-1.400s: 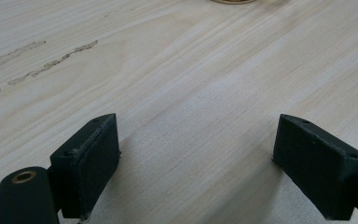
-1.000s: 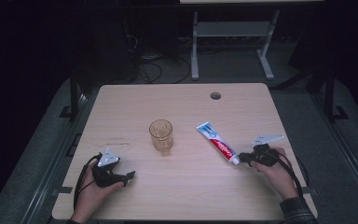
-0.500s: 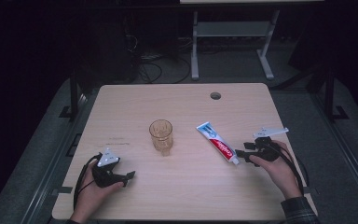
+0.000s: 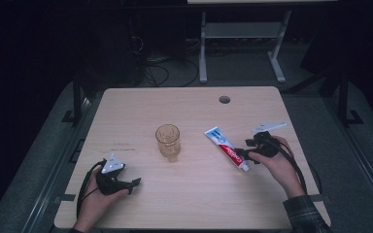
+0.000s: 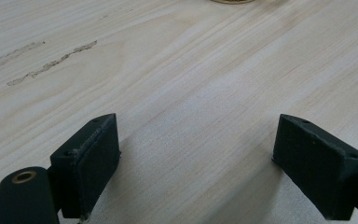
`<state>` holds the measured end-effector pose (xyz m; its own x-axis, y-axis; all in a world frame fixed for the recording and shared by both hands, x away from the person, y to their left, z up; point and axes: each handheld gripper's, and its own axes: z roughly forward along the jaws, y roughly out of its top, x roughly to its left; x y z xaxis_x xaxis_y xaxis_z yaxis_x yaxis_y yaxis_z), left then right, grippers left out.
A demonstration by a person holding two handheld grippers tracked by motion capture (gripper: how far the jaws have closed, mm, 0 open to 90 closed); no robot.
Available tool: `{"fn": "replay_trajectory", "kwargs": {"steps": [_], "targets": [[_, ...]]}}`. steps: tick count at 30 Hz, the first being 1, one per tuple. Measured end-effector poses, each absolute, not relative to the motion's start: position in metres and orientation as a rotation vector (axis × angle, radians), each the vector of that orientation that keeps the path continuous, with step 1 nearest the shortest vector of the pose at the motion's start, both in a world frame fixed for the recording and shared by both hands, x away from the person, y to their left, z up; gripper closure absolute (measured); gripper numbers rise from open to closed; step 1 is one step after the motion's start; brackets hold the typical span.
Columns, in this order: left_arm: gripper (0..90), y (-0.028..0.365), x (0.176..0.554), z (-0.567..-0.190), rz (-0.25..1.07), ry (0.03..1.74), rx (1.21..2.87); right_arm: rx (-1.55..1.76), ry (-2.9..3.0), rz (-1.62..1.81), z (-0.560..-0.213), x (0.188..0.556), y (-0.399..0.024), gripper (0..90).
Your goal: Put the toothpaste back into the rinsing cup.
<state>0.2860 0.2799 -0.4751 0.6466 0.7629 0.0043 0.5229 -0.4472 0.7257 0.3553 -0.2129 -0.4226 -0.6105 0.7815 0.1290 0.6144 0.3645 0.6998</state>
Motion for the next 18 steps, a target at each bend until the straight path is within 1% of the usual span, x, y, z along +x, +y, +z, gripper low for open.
{"fn": "replay_trajectory", "kwargs": {"steps": [18], "targets": [[13.4,0.28,0.286,-0.475,0.433,0.995,2.153,1.239,2.439,1.001,-0.412,0.395,-0.184,33.7]]}}
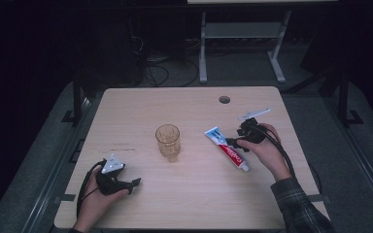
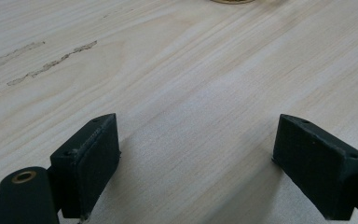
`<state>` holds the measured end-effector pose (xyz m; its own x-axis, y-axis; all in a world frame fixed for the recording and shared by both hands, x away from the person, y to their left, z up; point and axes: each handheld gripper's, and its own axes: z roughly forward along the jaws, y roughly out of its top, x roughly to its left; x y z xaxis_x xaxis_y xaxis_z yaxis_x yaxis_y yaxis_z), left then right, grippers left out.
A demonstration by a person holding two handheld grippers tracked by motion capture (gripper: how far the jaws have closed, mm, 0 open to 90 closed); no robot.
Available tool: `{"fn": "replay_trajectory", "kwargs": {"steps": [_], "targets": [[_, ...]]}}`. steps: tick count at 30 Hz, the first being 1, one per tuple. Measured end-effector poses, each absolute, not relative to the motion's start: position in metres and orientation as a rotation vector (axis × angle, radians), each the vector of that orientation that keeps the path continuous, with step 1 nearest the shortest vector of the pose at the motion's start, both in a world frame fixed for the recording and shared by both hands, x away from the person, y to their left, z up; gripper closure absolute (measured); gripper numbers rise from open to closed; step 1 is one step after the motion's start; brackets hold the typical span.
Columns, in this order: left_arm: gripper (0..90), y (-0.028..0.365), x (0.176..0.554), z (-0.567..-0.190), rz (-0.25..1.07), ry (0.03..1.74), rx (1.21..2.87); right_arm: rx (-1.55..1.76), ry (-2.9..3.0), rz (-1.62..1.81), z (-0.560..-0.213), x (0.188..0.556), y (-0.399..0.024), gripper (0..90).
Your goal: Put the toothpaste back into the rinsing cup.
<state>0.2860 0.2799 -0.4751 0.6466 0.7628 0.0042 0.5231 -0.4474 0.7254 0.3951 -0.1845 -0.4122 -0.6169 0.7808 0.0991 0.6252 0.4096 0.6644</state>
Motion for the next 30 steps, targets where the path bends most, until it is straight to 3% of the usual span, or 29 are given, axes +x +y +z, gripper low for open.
{"fn": "replay_trajectory", "kwargs": {"steps": [30], "targets": [[13.4,0.28,0.286,-0.475,0.433,0.995,2.153,1.279,2.565,0.827,-0.44,0.441,-0.142,31.7]]}}
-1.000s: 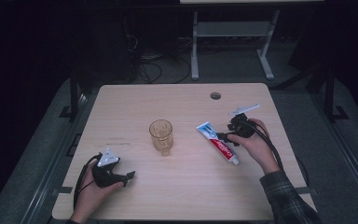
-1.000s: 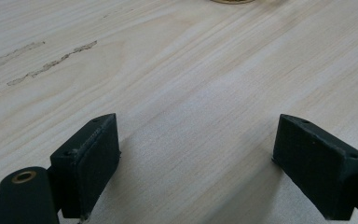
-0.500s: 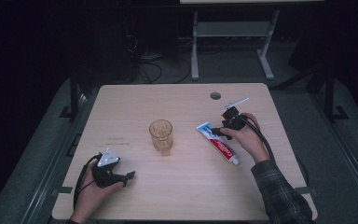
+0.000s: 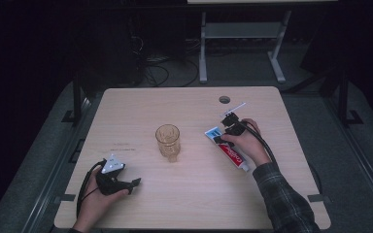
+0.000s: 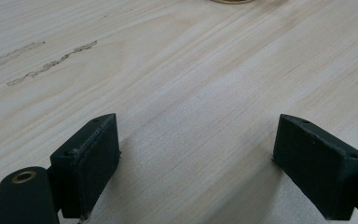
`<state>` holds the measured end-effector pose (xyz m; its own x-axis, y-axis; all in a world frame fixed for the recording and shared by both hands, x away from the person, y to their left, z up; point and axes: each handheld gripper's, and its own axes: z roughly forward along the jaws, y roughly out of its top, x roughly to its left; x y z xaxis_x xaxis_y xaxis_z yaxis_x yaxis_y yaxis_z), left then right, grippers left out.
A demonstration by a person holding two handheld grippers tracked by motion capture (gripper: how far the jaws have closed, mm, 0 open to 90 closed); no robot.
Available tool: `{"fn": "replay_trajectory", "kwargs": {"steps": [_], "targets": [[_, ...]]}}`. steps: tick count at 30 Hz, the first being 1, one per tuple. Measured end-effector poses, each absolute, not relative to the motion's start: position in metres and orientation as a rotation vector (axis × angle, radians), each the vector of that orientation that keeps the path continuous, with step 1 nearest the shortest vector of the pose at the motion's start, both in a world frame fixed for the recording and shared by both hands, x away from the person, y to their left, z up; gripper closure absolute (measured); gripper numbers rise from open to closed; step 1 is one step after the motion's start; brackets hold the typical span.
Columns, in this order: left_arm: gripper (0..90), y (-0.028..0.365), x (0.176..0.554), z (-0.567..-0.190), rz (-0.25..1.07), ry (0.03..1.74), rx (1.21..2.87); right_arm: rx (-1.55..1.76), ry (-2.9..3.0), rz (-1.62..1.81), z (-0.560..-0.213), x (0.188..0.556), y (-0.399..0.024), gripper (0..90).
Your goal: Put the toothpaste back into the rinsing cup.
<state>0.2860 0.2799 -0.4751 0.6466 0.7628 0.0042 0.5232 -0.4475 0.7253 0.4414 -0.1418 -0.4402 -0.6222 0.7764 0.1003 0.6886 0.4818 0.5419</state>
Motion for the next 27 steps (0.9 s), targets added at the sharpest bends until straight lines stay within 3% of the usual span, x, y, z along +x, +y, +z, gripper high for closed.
{"fn": "replay_trajectory", "kwargs": {"steps": [25,27], "targets": [[13.4,0.28,0.286,-0.475,0.433,0.994,2.153,1.263,2.574,0.67,-0.454,0.44,-0.126,35.1],[13.4,0.28,0.286,-0.475,0.433,0.994,2.153,1.264,2.58,0.662,-0.453,0.44,-0.125,42.2]]}}
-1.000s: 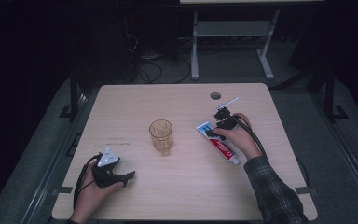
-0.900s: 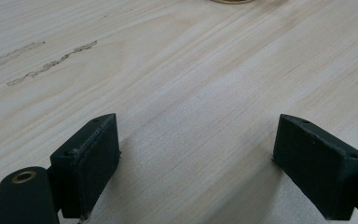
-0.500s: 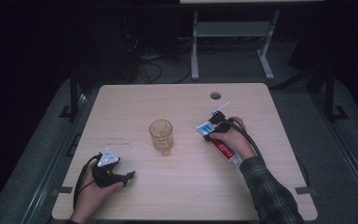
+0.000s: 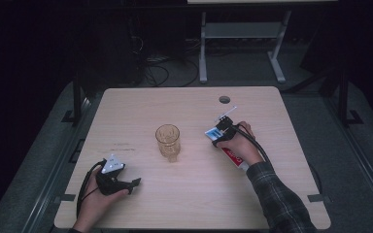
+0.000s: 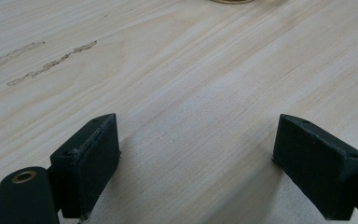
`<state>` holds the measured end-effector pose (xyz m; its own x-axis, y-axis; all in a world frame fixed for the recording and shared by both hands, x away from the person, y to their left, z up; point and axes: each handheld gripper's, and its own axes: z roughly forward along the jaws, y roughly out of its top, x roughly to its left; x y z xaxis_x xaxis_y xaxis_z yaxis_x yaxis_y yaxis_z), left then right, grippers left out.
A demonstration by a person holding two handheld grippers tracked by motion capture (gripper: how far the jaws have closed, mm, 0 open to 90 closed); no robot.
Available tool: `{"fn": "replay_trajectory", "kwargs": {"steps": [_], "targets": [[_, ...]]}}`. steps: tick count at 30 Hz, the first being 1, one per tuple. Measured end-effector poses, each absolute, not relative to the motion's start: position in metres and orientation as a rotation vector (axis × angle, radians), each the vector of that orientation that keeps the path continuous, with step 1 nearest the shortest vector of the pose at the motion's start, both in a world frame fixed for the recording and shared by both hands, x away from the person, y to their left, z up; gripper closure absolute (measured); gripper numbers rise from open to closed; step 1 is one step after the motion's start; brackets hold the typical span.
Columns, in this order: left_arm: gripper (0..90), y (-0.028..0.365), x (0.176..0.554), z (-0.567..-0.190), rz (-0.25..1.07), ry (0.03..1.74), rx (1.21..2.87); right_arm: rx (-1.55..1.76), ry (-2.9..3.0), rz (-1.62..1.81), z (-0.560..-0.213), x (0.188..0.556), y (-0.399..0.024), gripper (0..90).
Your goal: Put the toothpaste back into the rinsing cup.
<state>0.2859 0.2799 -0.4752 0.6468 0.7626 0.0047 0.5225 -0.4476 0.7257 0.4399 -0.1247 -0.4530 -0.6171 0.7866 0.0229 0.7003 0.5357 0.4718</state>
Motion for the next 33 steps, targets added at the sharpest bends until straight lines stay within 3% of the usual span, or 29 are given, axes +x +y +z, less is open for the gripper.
{"fn": "replay_trajectory", "kwargs": {"steps": [20,23,33], "targets": [[13.4,0.28,0.286,-0.475,0.433,0.994,2.152,1.333,2.612,0.593,-0.446,0.443,-0.119,61.4],[13.4,0.28,0.286,-0.475,0.433,0.994,2.152,1.347,2.616,0.615,-0.442,0.443,-0.122,68.1],[13.4,0.28,0.286,-0.475,0.433,0.995,2.152,1.355,2.621,0.639,-0.439,0.443,-0.126,71.1]]}}
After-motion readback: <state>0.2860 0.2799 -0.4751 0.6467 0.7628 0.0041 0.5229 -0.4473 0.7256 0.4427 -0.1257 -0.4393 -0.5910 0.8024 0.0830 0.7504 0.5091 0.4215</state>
